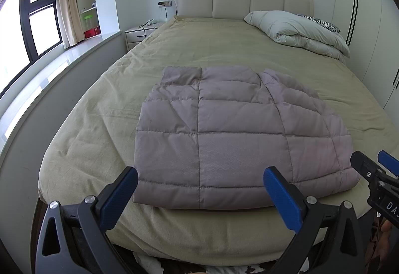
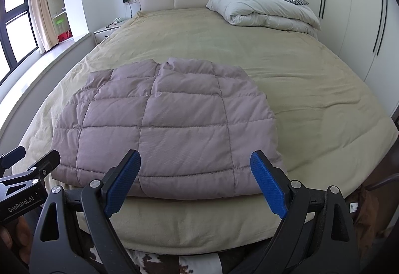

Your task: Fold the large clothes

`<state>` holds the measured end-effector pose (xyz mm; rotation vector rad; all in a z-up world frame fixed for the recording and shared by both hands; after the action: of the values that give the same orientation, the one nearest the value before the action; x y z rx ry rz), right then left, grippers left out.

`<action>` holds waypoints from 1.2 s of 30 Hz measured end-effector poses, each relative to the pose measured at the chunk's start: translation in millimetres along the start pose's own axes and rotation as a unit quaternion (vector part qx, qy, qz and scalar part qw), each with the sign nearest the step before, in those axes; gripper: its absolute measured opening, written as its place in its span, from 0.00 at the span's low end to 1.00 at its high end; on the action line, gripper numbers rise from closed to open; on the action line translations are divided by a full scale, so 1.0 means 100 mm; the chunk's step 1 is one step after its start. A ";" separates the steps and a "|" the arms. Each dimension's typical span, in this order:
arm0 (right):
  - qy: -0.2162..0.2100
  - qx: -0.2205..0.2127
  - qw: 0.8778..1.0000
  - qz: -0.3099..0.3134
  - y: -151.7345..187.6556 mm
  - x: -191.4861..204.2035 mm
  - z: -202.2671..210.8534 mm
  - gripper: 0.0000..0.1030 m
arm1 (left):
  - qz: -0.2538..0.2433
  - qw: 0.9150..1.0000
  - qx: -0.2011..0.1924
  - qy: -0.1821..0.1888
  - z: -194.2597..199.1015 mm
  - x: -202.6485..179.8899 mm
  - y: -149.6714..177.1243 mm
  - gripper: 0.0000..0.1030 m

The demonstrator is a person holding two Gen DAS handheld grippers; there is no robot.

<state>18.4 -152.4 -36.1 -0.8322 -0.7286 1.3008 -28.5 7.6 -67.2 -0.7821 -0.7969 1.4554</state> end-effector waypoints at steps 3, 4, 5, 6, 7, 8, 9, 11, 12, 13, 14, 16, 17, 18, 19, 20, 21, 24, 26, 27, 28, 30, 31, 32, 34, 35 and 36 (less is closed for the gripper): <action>-0.001 0.002 1.000 0.000 0.02 -0.01 -0.01 0.88 | 0.000 1.000 0.000 0.000 0.00 0.00 0.00 1.00; -0.001 0.003 1.000 -0.001 0.02 -0.01 -0.01 0.88 | 0.000 1.000 0.000 0.000 0.00 0.00 0.00 1.00; -0.001 0.004 1.000 -0.001 0.02 -0.02 -0.01 0.88 | 0.000 1.000 0.000 0.000 0.00 0.00 0.00 1.00; -0.001 0.004 1.000 -0.001 0.03 -0.01 -0.01 0.88 | 0.000 1.000 0.000 0.000 0.00 0.00 0.00 1.00; -0.002 0.004 1.000 -0.001 0.03 -0.02 -0.02 0.88 | 0.000 1.000 0.000 0.001 0.00 0.00 0.00 1.00; -0.001 0.004 1.000 -0.001 0.03 -0.02 -0.01 0.88 | 0.000 1.000 0.000 0.000 0.00 0.00 0.00 1.00; -0.002 0.004 1.000 -0.001 0.03 -0.02 -0.02 0.88 | -0.001 1.000 0.000 0.000 0.00 0.00 0.00 1.00; -0.002 0.004 1.000 -0.001 0.03 -0.02 -0.02 0.88 | 0.000 1.000 0.001 0.001 0.01 0.00 0.00 1.00; -0.002 0.004 1.000 -0.001 0.03 -0.02 -0.02 0.88 | 0.000 1.000 0.001 0.001 0.00 0.00 0.00 1.00; -0.002 0.005 1.000 -0.002 0.03 -0.03 -0.02 0.88 | -0.001 1.000 0.001 0.001 0.00 0.00 0.00 1.00; -0.002 0.005 1.000 -0.002 0.03 -0.03 -0.02 0.88 | 0.000 1.000 0.001 0.000 0.00 0.00 0.00 1.00; -0.001 0.005 1.000 -0.002 0.03 -0.03 -0.02 0.88 | 0.000 1.000 0.001 0.001 0.00 0.00 0.00 1.00; -0.002 0.005 1.000 -0.002 0.03 -0.03 -0.02 0.88 | 0.000 1.000 0.001 0.000 0.00 0.00 0.00 1.00; -0.002 0.005 1.000 -0.002 0.03 -0.03 -0.02 0.88 | 0.000 1.000 0.001 0.000 0.00 0.00 0.00 1.00; -0.002 0.005 1.000 -0.002 0.03 -0.03 -0.02 0.88 | 0.000 1.000 0.001 0.001 0.00 0.00 0.00 1.00; -0.002 0.005 1.000 -0.002 0.03 -0.03 -0.02 0.88 | 0.000 1.000 0.001 0.000 0.00 0.00 0.00 1.00; -0.002 0.005 1.000 -0.002 0.03 -0.03 -0.02 0.88 | 0.000 1.000 0.001 0.001 0.00 0.00 0.00 1.00; -0.002 0.005 1.000 -0.002 0.03 -0.03 -0.02 0.88 | 0.000 1.000 0.001 0.001 0.00 0.00 0.00 1.00; -0.002 0.005 1.000 -0.002 0.03 -0.03 -0.02 0.88 | -0.001 1.000 0.001 0.000 0.00 0.00 0.00 1.00; -0.002 0.005 1.000 -0.002 0.03 -0.03 -0.02 0.88 | -0.001 1.000 0.001 0.001 0.00 0.00 0.00 1.00; -0.002 0.005 1.000 -0.002 0.03 -0.03 -0.02 0.88 | -0.001 1.000 0.001 0.001 0.00 0.00 0.00 1.00; -0.002 0.006 1.000 -0.001 0.03 -0.03 -0.03 0.88 | 0.000 1.000 0.001 0.001 0.00 0.00 0.00 1.00; -0.002 0.006 1.000 -0.001 0.04 -0.04 -0.03 0.88 | 0.000 1.000 0.001 0.001 0.00 0.00 0.00 1.00; -0.002 0.007 1.000 -0.001 0.04 -0.04 -0.03 0.88 | -0.001 1.000 0.001 0.001 0.00 0.00 0.00 1.00; -0.002 0.007 1.000 -0.002 0.05 -0.04 -0.03 0.88 | -0.001 1.000 0.001 0.001 0.00 0.00 0.00 1.00; -0.002 0.007 1.000 -0.002 0.04 -0.04 -0.03 0.88 | 0.000 1.000 0.001 0.001 0.00 0.00 0.00 1.00; -0.002 0.006 1.000 -0.002 0.04 -0.03 -0.03 0.88 | -0.001 1.000 0.001 0.001 0.00 0.00 0.00 1.00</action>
<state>17.7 -155.7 -41.3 -0.8184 -0.7233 1.3028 -28.4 7.4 -67.0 -0.7806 -0.7943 1.4545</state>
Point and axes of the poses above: each gripper's, at about its wrist camera, not at the fingertips, and z roughly against the way its jaws point, x to its left, y to its underside, the point moved 1 cm from there along -z, roughly the way its jaws point, and after that the axes turned 14 degrees about -x, right-handed, at the moved point
